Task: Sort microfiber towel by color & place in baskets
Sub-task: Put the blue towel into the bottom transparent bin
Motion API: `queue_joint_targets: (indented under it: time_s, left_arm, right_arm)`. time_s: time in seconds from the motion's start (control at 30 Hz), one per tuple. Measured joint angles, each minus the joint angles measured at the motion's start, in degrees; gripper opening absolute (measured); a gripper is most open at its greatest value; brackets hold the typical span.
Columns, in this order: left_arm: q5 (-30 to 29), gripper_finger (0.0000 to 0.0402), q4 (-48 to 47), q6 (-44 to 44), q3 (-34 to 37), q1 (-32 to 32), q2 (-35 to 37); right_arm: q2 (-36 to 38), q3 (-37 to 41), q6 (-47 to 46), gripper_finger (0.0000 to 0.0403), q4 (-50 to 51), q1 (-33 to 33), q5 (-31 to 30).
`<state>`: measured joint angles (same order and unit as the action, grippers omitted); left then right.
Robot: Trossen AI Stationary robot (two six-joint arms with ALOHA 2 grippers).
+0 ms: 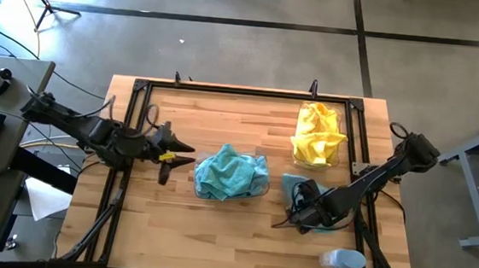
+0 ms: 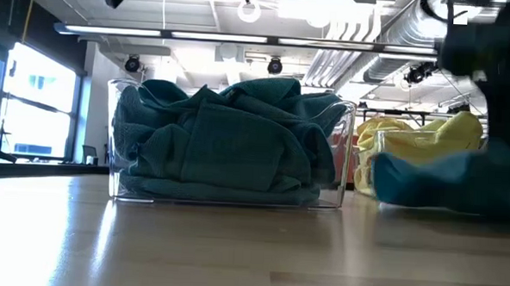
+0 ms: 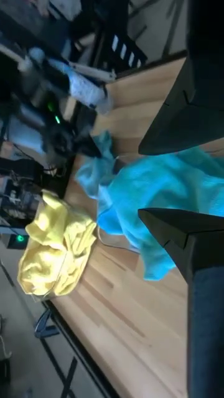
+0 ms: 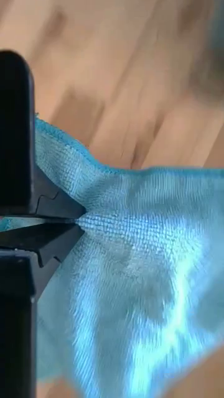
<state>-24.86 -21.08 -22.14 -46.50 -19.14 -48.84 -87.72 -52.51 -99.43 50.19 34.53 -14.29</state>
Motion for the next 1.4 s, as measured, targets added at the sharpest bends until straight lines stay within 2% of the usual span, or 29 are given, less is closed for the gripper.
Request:
queue_joint_targets:
  time_s: [0.3, 0.47, 0.6, 0.77, 0.9, 1.1, 1.23, 1.4]
  left_arm:
    - [-2.1, 0.0135, -0.5, 4.1, -12.3, -1.1, -15.9]
    - [-2.9, 0.0135, -1.5, 7.6, -21.3, -1.2, -23.1]
    - [-2.9, 0.0135, -1.7, 10.3, -27.8, -1.2, -27.3]
    - [-2.9, 0.0135, -2.1, 12.6, -33.2, -1.2, -30.5]
    - [-3.0, 0.0135, -3.7, 12.8, -34.5, -1.2, -31.4]
    - [-3.1, 0.0135, -7.6, 11.1, -34.5, -1.2, -31.3]
    - [-3.1, 0.0135, -9.6, 10.2, -34.5, -1.2, -31.3]
    - [-3.7, 0.0135, -12.2, 9.5, -34.5, -1.5, -30.3]
  right_arm:
    - [0.1, -16.0, 7.3, 0.0004, 14.4, 2.4, -12.5]
    - [0.1, -22.3, 15.9, 0.0004, 15.7, 2.0, -19.8]
    - [0.1, -24.3, 23.2, 0.0002, 15.0, 0.3, -22.2]
    - [0.2, -24.5, 30.8, 0.0001, 14.7, -3.1, -21.2]
    - [1.4, -24.5, 38.4, 0.0001, 12.4, -6.6, -19.1]
    - [3.8, -24.5, 54.4, 0.0, 2.1, -12.9, -14.6]
    - [3.8, -24.5, 63.5, 0.0, -4.5, -17.0, -9.0]
    - [3.3, -24.5, 69.0, 0.0, -10.9, -20.1, -5.3]
